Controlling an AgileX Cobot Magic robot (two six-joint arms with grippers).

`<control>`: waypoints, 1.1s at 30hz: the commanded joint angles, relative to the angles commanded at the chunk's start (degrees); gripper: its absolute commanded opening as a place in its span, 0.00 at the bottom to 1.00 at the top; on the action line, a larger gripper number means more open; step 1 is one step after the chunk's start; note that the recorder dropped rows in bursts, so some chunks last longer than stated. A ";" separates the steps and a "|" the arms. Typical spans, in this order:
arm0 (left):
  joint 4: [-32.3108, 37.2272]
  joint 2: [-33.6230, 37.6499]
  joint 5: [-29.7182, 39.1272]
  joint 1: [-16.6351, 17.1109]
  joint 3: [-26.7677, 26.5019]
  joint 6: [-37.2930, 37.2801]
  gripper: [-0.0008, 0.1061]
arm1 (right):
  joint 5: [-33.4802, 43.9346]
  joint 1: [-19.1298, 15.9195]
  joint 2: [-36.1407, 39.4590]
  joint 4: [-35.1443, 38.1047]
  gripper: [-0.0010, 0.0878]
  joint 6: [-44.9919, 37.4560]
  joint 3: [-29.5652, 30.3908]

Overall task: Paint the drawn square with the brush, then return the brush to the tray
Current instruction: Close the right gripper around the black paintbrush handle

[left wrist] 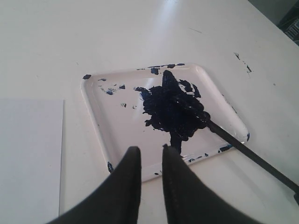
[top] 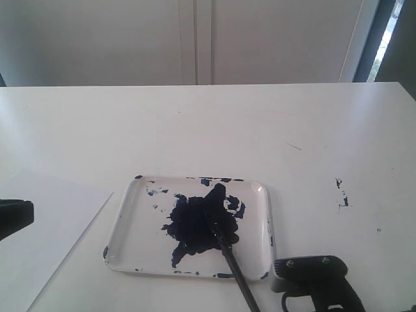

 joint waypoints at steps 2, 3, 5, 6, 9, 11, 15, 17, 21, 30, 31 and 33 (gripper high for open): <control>0.00 0.00 0.00 0.00 0.00 0.00 0.23 | 2.87 0.00 -0.22 0.00 0.01 -1.33 -1.65; 0.00 0.00 0.00 0.00 0.00 0.00 0.23 | 5.00 0.00 -0.37 -0.11 0.01 -2.02 -2.53; 0.00 0.00 0.00 0.00 0.00 0.00 0.23 | 8.39 0.00 -0.63 -0.23 0.01 -4.02 -3.54; 0.00 0.00 0.00 0.00 0.00 0.00 0.23 | 9.79 0.00 -0.86 -0.36 0.01 -4.13 -3.88; 0.00 0.00 0.00 0.00 0.00 0.00 0.23 | 13.99 0.00 -1.16 -2.53 0.01 -4.13 -5.10; 0.00 0.00 0.00 0.00 0.00 0.00 0.23 | 16.79 0.00 -1.53 -4.10 0.01 -4.00 -6.35; 0.00 0.00 0.00 0.00 0.00 0.00 0.23 | 21.74 0.00 -2.35 -7.15 0.01 -3.92 -9.05; 0.00 0.00 0.11 0.00 0.00 0.00 0.23 | 25.49 0.00 -2.76 -9.58 0.01 -3.92 -10.88; 0.00 0.00 0.22 0.00 0.00 0.00 0.23 | 33.81 0.00 -3.15 -14.90 0.01 -3.63 -14.59; 0.00 0.00 0.43 0.00 0.00 0.00 0.23 | 45.23 0.00 -3.15 -22.04 0.01 -3.96 -23.26; 0.00 0.00 0.43 0.00 0.00 0.00 0.23 | 45.88 0.00 -3.15 -23.01 0.01 -3.96 -23.77; 0.00 0.00 0.43 0.00 0.00 0.00 0.23 | 47.05 0.00 -3.15 -23.83 0.01 -4.26 -24.41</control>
